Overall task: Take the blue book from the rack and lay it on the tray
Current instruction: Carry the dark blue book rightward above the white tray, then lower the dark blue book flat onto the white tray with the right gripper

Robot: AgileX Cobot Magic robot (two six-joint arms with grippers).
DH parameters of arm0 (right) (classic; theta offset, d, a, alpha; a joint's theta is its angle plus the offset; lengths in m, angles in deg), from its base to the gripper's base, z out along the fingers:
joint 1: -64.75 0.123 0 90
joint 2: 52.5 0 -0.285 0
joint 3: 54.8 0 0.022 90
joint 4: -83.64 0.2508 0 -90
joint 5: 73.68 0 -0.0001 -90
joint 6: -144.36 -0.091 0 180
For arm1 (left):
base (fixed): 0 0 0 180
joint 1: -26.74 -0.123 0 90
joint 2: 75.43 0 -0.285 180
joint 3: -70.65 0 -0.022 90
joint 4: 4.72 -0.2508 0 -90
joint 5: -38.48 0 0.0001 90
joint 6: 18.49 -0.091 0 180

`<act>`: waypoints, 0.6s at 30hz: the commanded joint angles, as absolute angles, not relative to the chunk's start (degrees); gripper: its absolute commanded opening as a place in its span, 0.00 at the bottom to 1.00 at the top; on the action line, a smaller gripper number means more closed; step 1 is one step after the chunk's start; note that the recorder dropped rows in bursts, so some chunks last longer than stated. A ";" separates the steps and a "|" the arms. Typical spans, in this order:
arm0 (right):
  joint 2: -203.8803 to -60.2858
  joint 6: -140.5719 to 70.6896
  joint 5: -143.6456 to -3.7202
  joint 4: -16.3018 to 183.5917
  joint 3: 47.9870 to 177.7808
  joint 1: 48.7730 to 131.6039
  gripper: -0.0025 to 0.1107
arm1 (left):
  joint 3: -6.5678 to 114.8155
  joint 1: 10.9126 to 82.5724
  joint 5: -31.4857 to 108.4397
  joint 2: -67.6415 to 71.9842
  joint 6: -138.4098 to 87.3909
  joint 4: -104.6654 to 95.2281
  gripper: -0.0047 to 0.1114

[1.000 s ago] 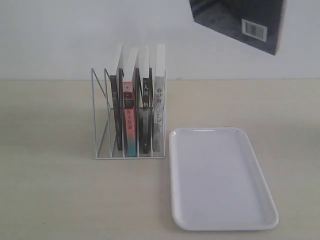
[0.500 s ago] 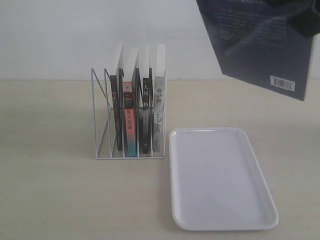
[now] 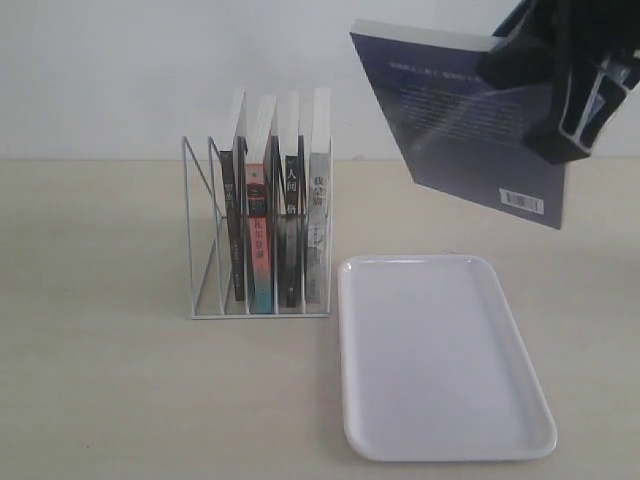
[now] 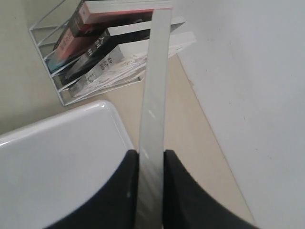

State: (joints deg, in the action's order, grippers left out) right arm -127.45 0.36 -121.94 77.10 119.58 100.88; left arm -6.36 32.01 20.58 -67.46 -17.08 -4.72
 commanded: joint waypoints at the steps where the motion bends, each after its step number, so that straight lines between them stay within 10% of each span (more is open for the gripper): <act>1: -128.24 6.04 -115.84 76.87 114.81 100.63 0.02 | -6.57 31.88 20.75 -67.64 -16.70 -4.72 0.08; 18: -139.73 12.65 -101.33 75.45 105.31 100.63 0.02 | -6.57 31.88 20.75 -67.64 -16.70 -4.72 0.08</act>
State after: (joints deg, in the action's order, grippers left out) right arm -138.99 11.93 -106.12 76.53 105.28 100.80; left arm -6.36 32.01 20.55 -67.46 -17.08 -4.72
